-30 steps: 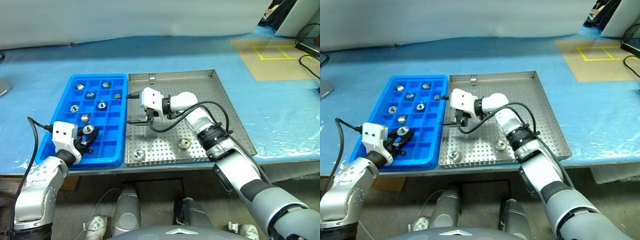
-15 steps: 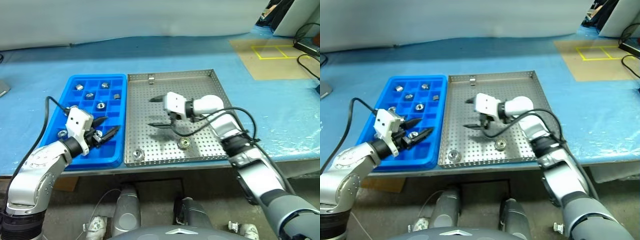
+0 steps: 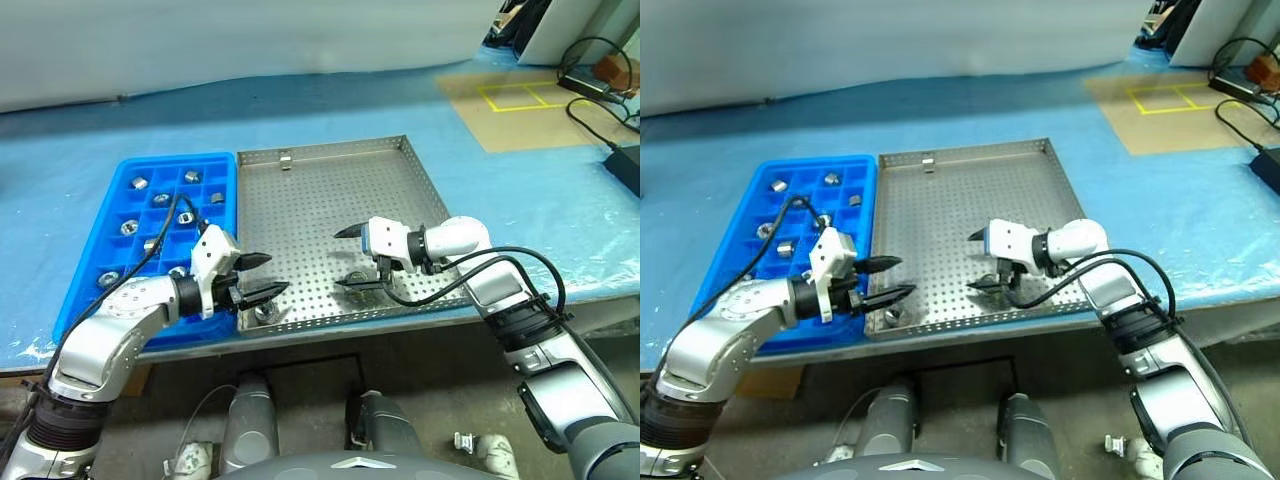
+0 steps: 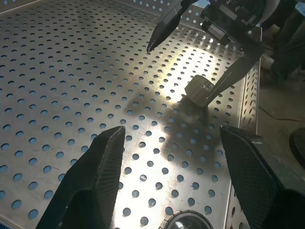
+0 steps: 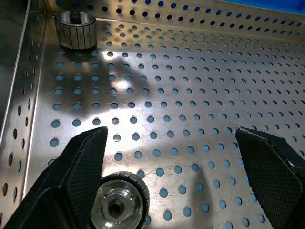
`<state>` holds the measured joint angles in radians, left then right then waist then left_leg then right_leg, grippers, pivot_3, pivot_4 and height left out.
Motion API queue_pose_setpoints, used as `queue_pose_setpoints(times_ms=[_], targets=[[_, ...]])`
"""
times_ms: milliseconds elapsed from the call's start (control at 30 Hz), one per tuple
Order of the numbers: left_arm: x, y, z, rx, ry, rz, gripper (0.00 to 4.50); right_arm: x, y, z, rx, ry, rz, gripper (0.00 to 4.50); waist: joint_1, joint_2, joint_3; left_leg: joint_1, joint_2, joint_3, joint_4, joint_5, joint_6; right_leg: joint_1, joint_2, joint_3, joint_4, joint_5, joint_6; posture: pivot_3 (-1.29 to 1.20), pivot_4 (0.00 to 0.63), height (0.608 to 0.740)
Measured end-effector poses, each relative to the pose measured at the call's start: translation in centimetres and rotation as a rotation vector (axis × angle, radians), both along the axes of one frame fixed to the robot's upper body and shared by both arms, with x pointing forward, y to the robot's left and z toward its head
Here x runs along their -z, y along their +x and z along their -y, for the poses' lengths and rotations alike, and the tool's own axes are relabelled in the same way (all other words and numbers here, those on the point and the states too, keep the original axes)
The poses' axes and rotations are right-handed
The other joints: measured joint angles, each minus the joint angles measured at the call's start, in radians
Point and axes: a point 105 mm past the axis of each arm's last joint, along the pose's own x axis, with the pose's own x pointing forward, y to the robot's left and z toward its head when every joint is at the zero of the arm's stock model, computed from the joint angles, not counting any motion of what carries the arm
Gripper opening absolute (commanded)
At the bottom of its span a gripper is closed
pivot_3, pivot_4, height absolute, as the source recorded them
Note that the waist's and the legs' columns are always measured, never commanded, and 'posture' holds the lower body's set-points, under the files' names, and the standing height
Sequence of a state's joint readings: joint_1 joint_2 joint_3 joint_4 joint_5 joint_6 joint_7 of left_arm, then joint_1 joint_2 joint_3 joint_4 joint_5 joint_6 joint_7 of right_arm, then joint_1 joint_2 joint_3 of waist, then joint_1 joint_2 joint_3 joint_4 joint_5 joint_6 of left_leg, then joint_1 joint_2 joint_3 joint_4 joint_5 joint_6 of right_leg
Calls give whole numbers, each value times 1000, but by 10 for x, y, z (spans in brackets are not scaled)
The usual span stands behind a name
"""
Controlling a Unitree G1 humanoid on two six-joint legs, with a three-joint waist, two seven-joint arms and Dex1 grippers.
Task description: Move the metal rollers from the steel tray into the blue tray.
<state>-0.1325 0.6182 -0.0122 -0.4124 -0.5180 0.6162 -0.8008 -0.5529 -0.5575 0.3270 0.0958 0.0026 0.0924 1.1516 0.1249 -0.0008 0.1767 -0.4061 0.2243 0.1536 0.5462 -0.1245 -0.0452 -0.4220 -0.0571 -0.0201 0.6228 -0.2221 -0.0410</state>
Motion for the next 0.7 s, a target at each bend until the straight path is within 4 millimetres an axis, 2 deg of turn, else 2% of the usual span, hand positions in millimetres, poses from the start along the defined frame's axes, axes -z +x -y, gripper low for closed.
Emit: queue_pose_setpoints(times_ms=[133, 300, 433, 533, 667, 700], targets=[[0, 3, -3, -10, 9, -8, 3327, 12, -2, 3, 33, -4, -30, 4500, -2, 0, 0, 0, 0, 0, 1, 0, 0, 0, 0, 0, 0, 0, 0, 80, 150, 740], [3, 12, -17, -28, 34, -33, 3327, 32, 9, 15, 117, -14, -67, 4500, -3, 0, 0, 2, 0, 0, 1, 0, 0, 2, 0, 0, 1, 0, 0, 81, 150, 740], [1, 15, -20, -30, 36, -31, 3327, 33, 9, 15, 103, -12, -57, 4500, -4, 0, -1, 3, 0, 0, 1, 0, 0, 4, -1, 0, 0, 0, 0, 80, 150, 740], [-2, 16, -21, -31, 35, -25, 3347, 34, 8, 15, 95, -15, -62, 3925, -3, 0, -1, 4, 0, 0, 1, 0, 0, 4, 0, 0, 1, 0, 0, 77, 150, 740], [-8, 18, -19, -40, 44, -15, 3347, 36, 9, 16, 98, -18, -73, 2657, -3, 0, -1, 4, 0, 0, 2, 0, 0, 5, -1, 0, 1, 0, 0, 75, 150, 740], [-10, 20, -18, -41, 46, -8, 3347, 36, 10, 17, 106, -18, -71, 2657, -3, 0, -1, 4, 0, 0, 3, 0, 0, 5, -1, 0, 1, 0, 0, 75, 150, 740]])
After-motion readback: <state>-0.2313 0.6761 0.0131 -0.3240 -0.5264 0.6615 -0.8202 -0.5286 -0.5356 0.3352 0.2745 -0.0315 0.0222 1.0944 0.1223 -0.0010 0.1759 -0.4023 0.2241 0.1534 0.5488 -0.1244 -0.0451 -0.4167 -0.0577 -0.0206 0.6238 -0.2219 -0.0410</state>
